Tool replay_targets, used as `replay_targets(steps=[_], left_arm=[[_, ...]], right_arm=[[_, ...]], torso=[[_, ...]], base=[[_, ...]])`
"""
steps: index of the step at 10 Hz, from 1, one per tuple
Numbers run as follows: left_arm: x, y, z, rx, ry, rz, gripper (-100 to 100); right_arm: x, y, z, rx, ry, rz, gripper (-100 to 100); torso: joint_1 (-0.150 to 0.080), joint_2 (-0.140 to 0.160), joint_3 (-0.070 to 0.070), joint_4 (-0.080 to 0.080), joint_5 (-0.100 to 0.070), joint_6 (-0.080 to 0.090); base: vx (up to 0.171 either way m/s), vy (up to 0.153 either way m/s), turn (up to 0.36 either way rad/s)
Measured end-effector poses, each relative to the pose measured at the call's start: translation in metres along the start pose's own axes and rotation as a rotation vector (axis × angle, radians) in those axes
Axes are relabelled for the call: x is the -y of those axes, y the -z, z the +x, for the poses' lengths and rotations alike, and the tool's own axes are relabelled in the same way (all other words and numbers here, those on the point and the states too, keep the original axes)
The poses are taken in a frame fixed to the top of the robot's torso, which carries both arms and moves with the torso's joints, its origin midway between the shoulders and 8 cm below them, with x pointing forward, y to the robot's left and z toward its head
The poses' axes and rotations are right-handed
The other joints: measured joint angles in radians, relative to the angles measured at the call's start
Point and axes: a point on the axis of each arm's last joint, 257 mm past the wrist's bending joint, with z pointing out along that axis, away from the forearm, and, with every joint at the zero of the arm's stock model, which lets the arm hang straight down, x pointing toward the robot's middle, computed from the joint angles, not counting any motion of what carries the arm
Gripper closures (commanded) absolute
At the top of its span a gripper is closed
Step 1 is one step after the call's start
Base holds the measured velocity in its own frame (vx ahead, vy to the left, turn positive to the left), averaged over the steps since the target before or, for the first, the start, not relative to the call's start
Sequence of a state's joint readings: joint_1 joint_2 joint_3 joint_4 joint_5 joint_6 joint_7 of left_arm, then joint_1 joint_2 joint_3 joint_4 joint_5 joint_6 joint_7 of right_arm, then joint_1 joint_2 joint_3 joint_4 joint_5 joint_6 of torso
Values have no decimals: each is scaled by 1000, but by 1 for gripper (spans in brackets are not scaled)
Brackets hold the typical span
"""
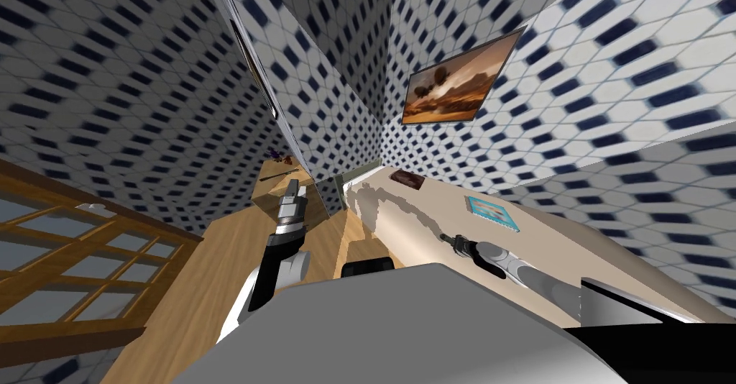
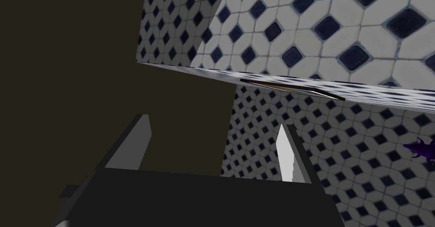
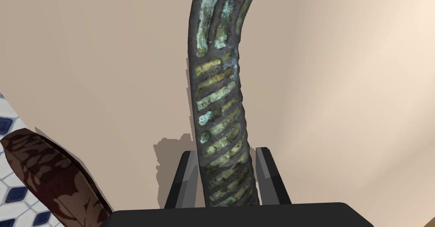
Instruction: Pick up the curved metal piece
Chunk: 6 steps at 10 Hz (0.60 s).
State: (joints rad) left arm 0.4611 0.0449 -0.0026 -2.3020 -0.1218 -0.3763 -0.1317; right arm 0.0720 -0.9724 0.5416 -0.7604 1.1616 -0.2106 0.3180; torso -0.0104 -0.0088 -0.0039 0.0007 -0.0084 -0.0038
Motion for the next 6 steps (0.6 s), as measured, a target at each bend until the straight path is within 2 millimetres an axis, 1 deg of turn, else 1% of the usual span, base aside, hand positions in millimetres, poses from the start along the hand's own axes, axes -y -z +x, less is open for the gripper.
replay_targets(steps=[2, 3, 5, 6], left_arm=[[0, 0, 0, 0, 0, 0, 0], [0, 0, 0, 0, 0, 0, 0], [0, 0, 0, 0, 0, 0, 0], [0, 0, 0, 0, 0, 0, 0]], right_arm=[[1, 2, 0, 9, 9, -1, 100], [0, 3, 1, 13, 17, -4, 100], [0, 4, -1, 25, 28, -4, 100], [0, 5, 0, 30, 36, -5, 100]], torso=[[0, -1, -1, 0, -1, 0], [0, -2, -1, 0, -1, -1], [0, -1, -1, 0, -1, 0], [0, -1, -1, 0, -1, -1]], base=[[74, 29, -131], [25, 12, 15], [65, 27, -118], [20, 17, -7]])
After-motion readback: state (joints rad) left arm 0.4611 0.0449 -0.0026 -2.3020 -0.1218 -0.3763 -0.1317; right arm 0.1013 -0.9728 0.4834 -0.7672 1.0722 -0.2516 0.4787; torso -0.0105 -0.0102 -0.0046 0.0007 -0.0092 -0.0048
